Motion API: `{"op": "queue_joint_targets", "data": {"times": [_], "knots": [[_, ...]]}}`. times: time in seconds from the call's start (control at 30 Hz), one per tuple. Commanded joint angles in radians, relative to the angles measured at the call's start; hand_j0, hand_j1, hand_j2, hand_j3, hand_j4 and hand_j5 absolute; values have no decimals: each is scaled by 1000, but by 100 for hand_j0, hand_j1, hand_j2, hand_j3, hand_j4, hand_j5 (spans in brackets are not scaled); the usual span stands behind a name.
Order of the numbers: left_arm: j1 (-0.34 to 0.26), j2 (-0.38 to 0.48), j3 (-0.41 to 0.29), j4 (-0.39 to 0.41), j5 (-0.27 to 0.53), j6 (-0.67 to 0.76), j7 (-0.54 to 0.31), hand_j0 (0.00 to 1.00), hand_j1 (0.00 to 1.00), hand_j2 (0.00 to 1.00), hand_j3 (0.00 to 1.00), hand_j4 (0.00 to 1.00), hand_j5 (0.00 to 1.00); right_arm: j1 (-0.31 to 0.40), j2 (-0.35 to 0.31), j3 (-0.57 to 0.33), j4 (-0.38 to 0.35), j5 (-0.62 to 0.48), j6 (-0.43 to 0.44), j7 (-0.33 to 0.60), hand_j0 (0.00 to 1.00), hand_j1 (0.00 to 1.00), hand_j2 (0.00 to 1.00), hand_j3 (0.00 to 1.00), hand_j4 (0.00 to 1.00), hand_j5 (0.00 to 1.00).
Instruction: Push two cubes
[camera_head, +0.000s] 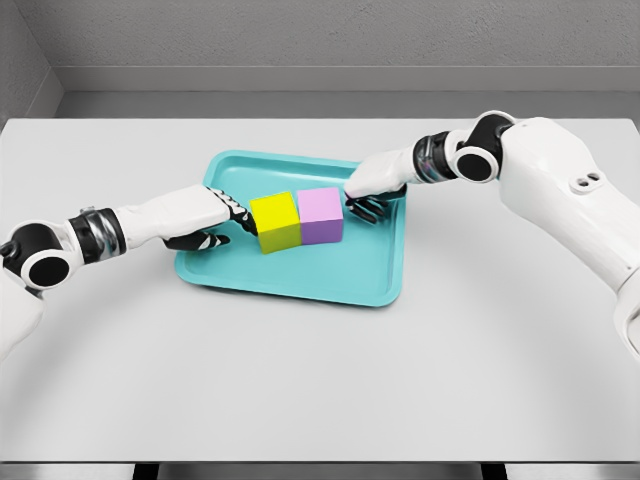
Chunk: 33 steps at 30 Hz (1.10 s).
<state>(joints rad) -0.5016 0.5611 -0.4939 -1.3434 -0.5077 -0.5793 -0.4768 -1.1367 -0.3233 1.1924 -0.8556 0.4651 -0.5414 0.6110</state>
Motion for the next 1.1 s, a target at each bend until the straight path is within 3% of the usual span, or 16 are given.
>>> {"op": "queue_joint_targets", "data": {"times": [0.0,0.33,0.8,1.07], "knots": [[-2,2,-9,6,-80,-32,-13,59,59,59,59,59,59,0,-3,-7,1,-2,3,0,12,12,12,12,12,12],[-5,5,-2,27,-80,-32,-11,59,59,59,59,59,59,-29,-19,-16,-5,-5,0,0,13,13,13,13,13,13],[-81,-32,-11,115,-77,-32,-11,59,59,59,59,59,59,-29,-31,-17,-13,-5,-2,0,13,13,13,13,13,13],[-90,-59,-11,142,-80,-32,-16,59,59,59,59,59,59,-32,-33,-17,-16,-6,-6,0,13,13,13,13,13,13]]}}
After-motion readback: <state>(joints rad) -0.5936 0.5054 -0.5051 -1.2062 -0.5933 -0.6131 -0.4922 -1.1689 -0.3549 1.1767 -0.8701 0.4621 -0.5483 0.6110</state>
